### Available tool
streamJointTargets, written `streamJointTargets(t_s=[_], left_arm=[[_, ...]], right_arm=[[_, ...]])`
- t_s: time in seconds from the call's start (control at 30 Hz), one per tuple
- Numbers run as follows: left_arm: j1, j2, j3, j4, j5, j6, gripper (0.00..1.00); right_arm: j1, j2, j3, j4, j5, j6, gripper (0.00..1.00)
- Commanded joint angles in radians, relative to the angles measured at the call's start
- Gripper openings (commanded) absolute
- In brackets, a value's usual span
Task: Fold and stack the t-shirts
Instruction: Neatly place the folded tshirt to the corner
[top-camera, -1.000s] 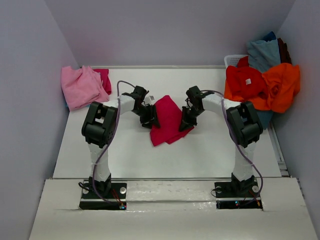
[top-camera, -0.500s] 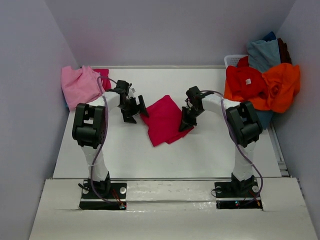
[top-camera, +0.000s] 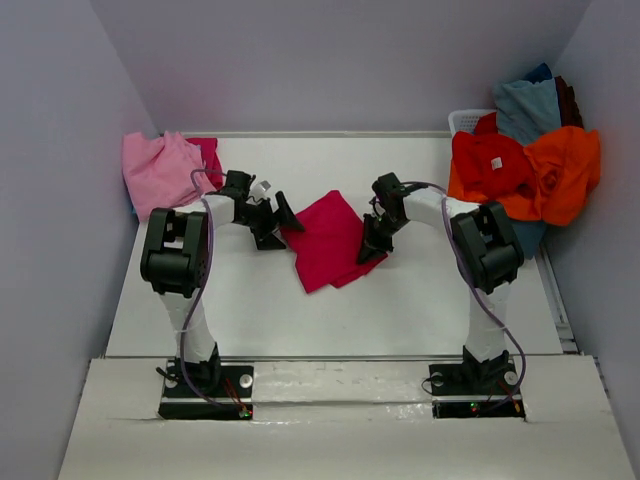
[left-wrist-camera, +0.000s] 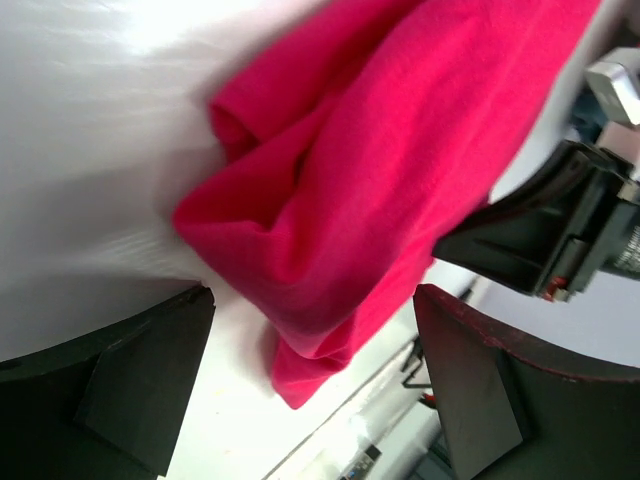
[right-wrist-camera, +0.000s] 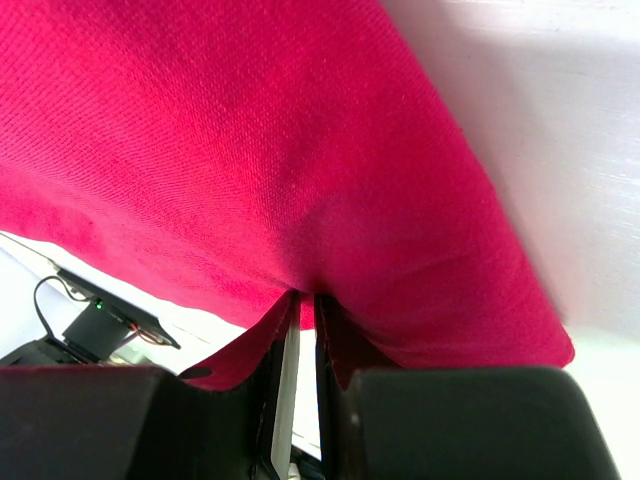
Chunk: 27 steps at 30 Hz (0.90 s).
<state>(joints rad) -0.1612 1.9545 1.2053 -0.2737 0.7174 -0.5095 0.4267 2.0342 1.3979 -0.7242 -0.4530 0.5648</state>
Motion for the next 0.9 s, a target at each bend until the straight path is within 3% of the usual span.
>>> streamJointTargets(t_s=[0.0,0.17,0.63,0.87], left_arm=[[-0.003,0.060,-0.147,0.050,-0.049,-0.007,0.99],[-0.003,0.052,-0.233,0.122,0.059,-0.046,0.99],[0.110,-0.085,-0.308,0.053,-0.125,-0.029,0.99],[0.111,-0.036,-0.274,0.077,-0.076,-0.043,0.99]], right_arm=[[0.009,0.031,0.000,0.006,0.031,-0.019,0.17],[0.009,0.032,0.001,0.014,0.027,-0.017,0.17],[0.009,0.032,0.000,0.026,0.017,-0.020,0.17],[0.009,0.035,-0.007,0.031,0.011,-0.023,0.17]])
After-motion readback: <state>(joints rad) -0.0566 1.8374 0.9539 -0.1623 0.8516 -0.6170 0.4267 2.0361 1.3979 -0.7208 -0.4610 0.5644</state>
